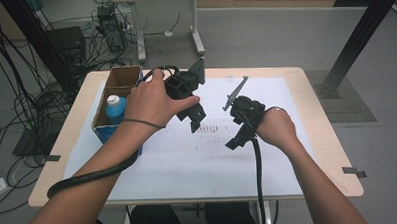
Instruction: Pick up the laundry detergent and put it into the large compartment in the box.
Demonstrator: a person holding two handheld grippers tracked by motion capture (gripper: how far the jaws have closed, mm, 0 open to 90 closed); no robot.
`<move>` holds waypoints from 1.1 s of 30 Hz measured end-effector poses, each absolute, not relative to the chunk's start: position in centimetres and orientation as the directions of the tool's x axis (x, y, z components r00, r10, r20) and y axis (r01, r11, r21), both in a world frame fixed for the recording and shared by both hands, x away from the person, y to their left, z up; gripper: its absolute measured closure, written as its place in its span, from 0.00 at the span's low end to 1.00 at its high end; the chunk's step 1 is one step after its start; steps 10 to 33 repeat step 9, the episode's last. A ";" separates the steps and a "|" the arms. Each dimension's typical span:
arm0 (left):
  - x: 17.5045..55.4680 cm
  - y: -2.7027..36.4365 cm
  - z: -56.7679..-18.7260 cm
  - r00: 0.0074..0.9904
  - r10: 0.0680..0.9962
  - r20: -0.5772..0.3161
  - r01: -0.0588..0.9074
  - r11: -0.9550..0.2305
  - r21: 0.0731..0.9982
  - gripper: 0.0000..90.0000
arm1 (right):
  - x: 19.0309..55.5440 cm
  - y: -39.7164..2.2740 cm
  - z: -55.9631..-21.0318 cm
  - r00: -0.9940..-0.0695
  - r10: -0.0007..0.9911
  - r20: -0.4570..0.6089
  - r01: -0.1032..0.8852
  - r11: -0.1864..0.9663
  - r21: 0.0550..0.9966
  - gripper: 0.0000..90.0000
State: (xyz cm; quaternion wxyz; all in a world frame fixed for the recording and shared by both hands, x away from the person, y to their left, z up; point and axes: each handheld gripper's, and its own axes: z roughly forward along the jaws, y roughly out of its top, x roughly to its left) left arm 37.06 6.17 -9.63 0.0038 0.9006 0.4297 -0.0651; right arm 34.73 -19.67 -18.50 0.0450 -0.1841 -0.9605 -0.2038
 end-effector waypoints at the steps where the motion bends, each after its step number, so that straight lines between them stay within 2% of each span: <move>1: 37.1 6.2 -9.6 0.622 0.773 -0.121 0.774 -0.631 -0.049 0.06 | 34.8 -19.6 -18.5 -0.927 0.337 0.165 0.375 0.849 0.372 0.04; 33: 37.2 6.3 -9.9 0.621 0.774 -0.124 0.775 -0.629 -0.051 0.06 | 34.6 -19.6 -18.5 -0.926 0.341 0.163 0.377 0.850 0.368 0.04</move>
